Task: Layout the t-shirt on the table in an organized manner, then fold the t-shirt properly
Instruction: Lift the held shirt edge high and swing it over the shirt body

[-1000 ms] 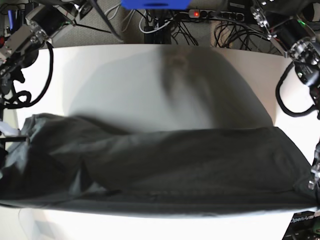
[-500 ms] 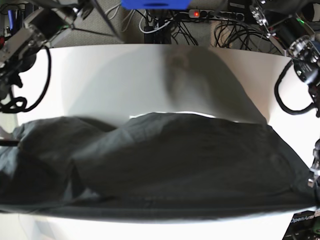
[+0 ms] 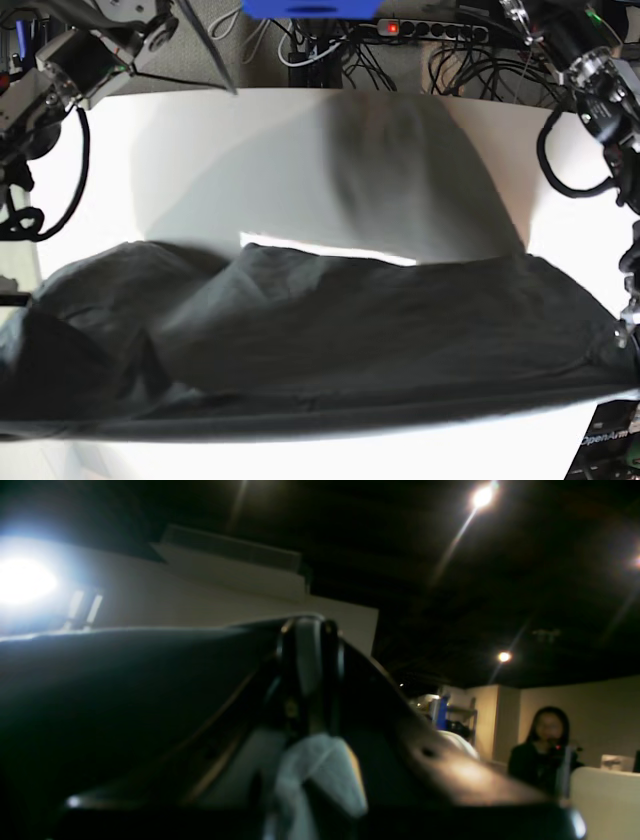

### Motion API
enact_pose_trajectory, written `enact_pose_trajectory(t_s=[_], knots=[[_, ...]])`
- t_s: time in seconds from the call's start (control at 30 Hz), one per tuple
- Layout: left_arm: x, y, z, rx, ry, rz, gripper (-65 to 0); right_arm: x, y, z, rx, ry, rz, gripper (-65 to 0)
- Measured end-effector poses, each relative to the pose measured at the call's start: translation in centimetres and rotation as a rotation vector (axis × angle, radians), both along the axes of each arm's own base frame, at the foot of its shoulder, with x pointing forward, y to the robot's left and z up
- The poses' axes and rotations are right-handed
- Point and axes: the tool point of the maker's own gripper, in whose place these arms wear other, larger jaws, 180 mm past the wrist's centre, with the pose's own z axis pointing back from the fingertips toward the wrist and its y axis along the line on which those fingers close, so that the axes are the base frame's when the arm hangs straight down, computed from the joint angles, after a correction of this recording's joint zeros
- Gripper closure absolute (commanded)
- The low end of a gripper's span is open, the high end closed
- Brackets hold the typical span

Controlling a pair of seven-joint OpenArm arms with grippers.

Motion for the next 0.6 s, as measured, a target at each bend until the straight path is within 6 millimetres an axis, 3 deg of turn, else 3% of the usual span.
enact_pose_trajectory(t_s=[0.17, 0.27, 0.47, 0.6], knots=[[0.0, -0.1, -1.0, -0.027, 0.021, 0.008, -0.3, 1.2, 1.3, -0.4, -0.003, 0.044, 0.039, 0.0], [0.3, -0.3, -1.0, -0.021, 0.022, 0.012, -0.3, 3.7, 2.1, -2.0, -0.006, 0.178, 0.048, 0.0], [2.9, -3.5, -1.0, 0.131, 0.073, -0.015, -0.3, 8.7, 1.9, -2.6, -0.014, 0.313, 0.003, 0.0], [3.1, -4.3, -1.1, 0.154, 0.081, -0.028, -0.3, 8.8, 1.8, -1.7, -0.03, 0.299, -0.03, 0.0]])
